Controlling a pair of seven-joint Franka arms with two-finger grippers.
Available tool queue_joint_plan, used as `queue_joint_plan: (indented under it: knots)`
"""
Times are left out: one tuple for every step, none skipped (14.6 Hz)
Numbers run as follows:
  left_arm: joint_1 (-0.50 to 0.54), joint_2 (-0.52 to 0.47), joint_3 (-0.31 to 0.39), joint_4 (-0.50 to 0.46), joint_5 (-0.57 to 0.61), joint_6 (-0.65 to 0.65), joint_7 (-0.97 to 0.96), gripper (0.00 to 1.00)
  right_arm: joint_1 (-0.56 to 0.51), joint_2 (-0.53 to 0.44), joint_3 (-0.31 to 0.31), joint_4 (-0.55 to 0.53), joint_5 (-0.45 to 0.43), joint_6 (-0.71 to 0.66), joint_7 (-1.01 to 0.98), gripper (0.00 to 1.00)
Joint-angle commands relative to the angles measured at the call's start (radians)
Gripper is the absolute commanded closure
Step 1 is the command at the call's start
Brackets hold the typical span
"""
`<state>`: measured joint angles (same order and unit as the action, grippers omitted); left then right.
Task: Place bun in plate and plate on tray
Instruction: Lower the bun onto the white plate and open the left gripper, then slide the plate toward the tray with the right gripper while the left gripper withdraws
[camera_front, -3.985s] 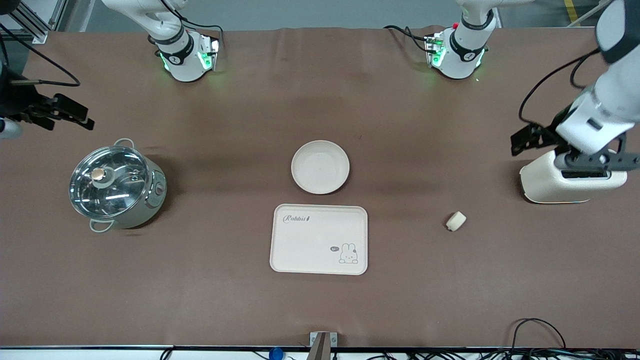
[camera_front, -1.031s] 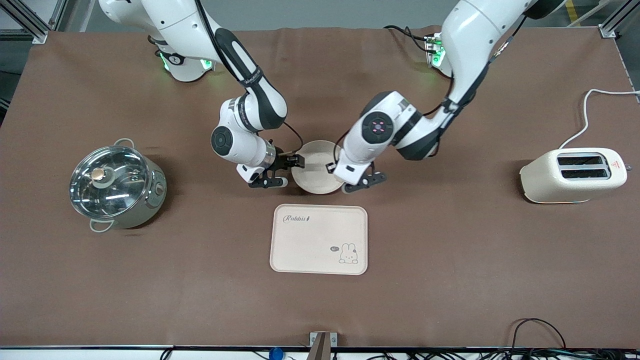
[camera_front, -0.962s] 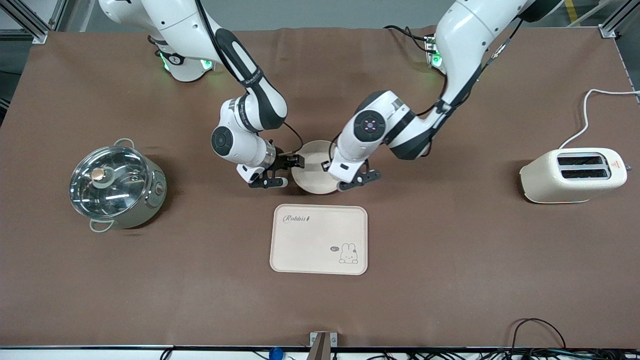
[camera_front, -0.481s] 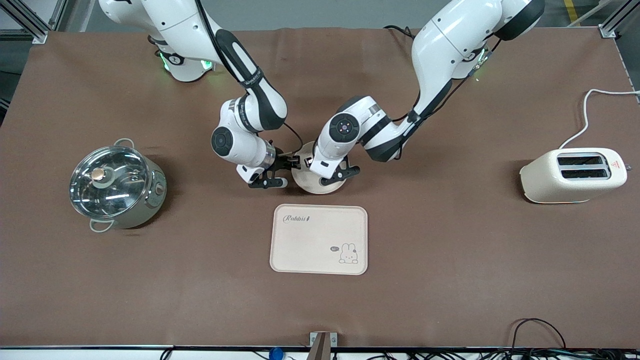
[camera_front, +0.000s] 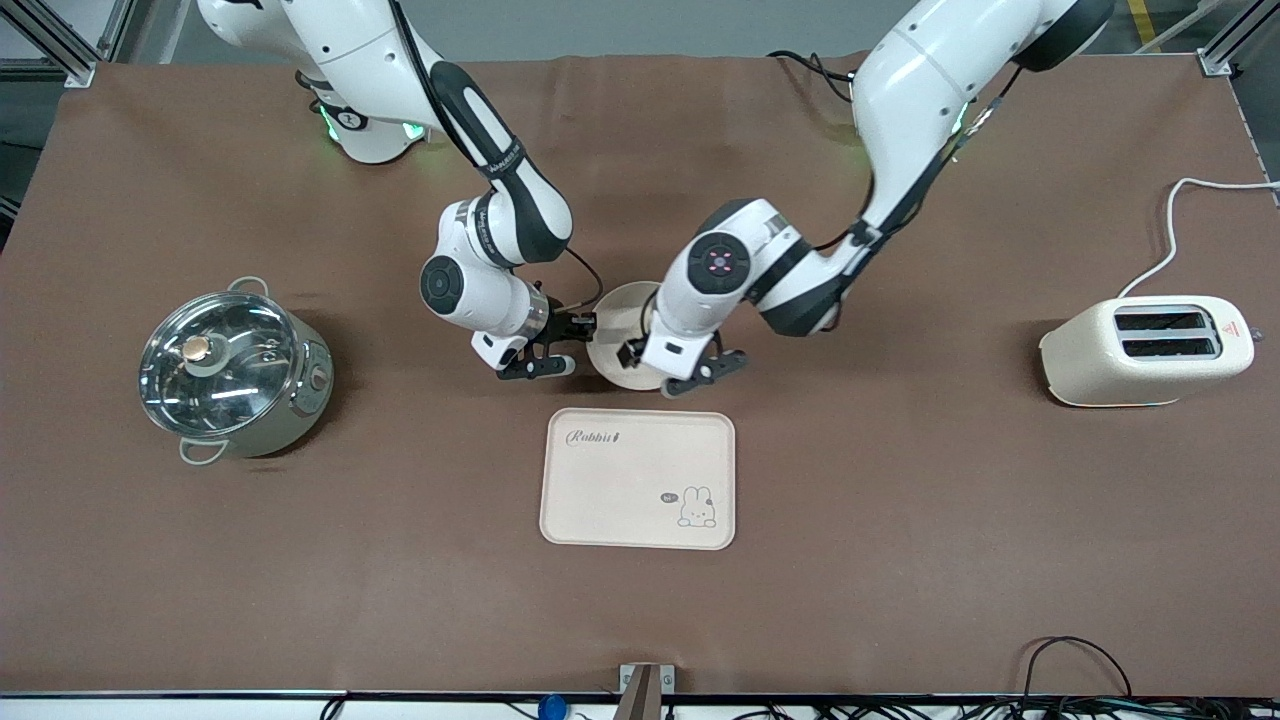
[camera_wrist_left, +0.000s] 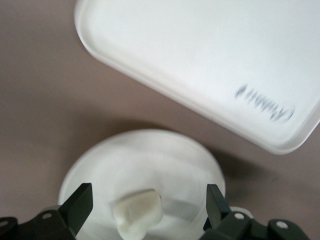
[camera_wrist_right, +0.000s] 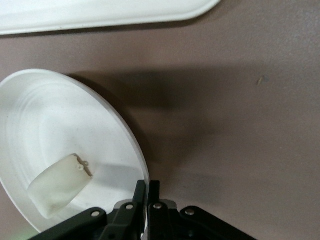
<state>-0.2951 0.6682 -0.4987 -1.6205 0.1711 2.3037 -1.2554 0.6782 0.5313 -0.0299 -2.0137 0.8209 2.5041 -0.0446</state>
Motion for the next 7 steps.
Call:
queue_joint_plan:
  knots:
    - [0.089, -0.114, 0.006, 0.020, 0.053, -0.111, 0.043, 0.00, -0.008, -0.013, -0.002, -0.007, 0.021, -0.005, -0.032, 1.00]
    - [0.115, -0.130, 0.005, 0.049, 0.076, -0.162, 0.089, 0.00, -0.014, -0.026, -0.005, -0.004, 0.015, -0.007, -0.032, 1.00]
    - [0.144, -0.146, 0.005, 0.085, 0.090, -0.215, 0.144, 0.00, -0.028, -0.045, -0.013, 0.000, 0.009, -0.025, -0.032, 1.00]
    - [0.178, -0.157, 0.005, 0.123, 0.091, -0.274, 0.210, 0.00, -0.043, -0.057, -0.024, 0.012, 0.003, -0.062, -0.034, 1.00]
    - [0.212, -0.177, 0.005, 0.152, 0.091, -0.312, 0.275, 0.00, -0.045, -0.057, -0.030, 0.048, -0.031, -0.086, -0.031, 1.00]
    - [0.250, -0.199, 0.005, 0.169, 0.091, -0.344, 0.345, 0.00, -0.052, -0.053, -0.033, 0.094, -0.083, -0.106, -0.020, 1.00]
    - [0.289, -0.228, 0.005, 0.174, 0.091, -0.375, 0.416, 0.00, -0.057, -0.030, -0.036, 0.171, -0.113, -0.146, -0.012, 1.00]
